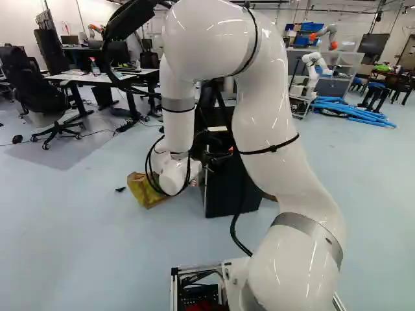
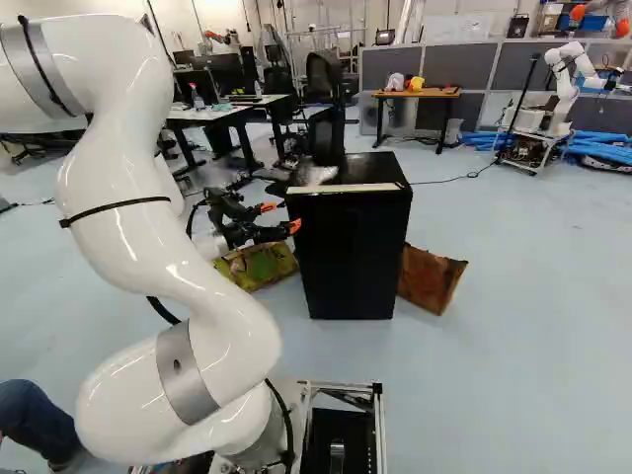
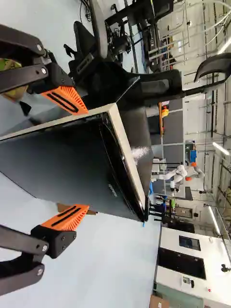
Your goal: Grab a drink from the fridge
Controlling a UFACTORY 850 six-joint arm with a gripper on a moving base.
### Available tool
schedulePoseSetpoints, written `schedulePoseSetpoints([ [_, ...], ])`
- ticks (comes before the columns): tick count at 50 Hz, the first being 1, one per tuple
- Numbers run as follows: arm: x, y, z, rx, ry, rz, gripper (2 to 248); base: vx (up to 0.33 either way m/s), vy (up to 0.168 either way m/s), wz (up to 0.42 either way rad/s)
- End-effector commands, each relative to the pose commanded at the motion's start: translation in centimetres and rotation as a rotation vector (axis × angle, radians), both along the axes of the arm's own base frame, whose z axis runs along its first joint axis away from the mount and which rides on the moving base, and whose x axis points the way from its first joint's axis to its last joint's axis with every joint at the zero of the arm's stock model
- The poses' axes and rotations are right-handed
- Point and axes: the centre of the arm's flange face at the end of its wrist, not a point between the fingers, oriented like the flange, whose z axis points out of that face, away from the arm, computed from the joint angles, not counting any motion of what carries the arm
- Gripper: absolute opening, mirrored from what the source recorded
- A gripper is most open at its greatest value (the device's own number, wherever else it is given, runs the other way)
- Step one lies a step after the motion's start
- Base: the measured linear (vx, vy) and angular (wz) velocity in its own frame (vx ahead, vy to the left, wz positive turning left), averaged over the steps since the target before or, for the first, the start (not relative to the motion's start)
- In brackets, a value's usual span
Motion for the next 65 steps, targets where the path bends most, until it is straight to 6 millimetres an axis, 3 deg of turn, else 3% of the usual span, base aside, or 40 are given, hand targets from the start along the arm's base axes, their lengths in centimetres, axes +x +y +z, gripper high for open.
schedulePoseSetpoints([
  [18, 1.4, -0.2, -0.1, 0.010, -0.013, -0.023, 247, 0.000, 0.000, 0.000],
  [65, 2.2, -0.2, -0.1, 0.015, -0.021, -0.034, 247, 0.000, 0.000, 0.000],
])
